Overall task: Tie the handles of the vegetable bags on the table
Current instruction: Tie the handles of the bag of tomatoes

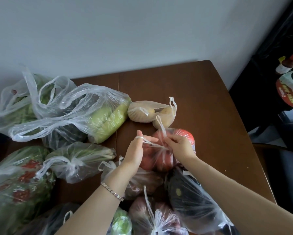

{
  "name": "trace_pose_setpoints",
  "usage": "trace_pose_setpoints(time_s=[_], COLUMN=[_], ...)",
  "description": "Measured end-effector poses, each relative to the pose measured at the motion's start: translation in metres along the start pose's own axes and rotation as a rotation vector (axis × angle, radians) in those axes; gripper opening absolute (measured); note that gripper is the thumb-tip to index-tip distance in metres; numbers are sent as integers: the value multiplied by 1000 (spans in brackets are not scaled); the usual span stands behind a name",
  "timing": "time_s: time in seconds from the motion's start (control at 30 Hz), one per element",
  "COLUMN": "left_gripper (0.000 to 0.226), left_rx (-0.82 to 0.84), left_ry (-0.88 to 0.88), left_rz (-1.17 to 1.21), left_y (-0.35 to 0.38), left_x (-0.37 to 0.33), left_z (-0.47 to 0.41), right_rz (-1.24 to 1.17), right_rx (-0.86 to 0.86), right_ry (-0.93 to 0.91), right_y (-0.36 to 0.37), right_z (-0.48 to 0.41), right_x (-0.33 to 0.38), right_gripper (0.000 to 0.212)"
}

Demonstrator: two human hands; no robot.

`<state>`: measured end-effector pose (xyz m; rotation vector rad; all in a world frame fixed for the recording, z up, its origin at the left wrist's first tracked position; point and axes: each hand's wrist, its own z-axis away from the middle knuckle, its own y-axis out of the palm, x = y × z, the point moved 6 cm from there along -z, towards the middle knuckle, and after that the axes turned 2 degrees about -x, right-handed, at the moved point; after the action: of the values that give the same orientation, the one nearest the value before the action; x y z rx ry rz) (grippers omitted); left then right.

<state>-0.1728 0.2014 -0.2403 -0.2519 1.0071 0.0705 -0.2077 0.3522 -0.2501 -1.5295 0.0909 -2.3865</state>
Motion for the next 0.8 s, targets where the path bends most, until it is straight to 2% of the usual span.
trace_pose_setpoints(time_s=[0.07, 0.2, 0.3, 0.37, 0.47, 0.53, 0.63, 0.8], left_gripper=[64, 43, 35, 30, 21, 29, 30, 21], left_rx=[-40, 35, 82, 125, 174, 130, 108, 68], left_ry=[98, 232, 233, 216, 139, 141, 288, 449], left_rz=[-16, 8, -7, -26, -30, -191, -611, -759], left_y=[-3, 11, 19, 26, 34, 32, 31, 37], left_x=[-12, -40, -55, -60, -59, -55, -49, -33], left_z=[4, 8, 3, 0, -2, -5, 1, 6], right_rz=[169, 546, 613, 620, 532, 368, 187, 37], right_rx=[51, 215, 284, 331, 330, 269, 178, 154], right_ry=[-26, -200, -290, -318, -243, -154, -45, 40], right_y=[5, 14, 13, 11, 8, 6, 4, 0], right_z=[-2, -1, 2, 4, 1, -2, -8, -9], right_x=[7, 17, 22, 21, 11, 3, -5, -8], right_gripper=[29, 24, 19, 28, 28, 35, 43, 33])
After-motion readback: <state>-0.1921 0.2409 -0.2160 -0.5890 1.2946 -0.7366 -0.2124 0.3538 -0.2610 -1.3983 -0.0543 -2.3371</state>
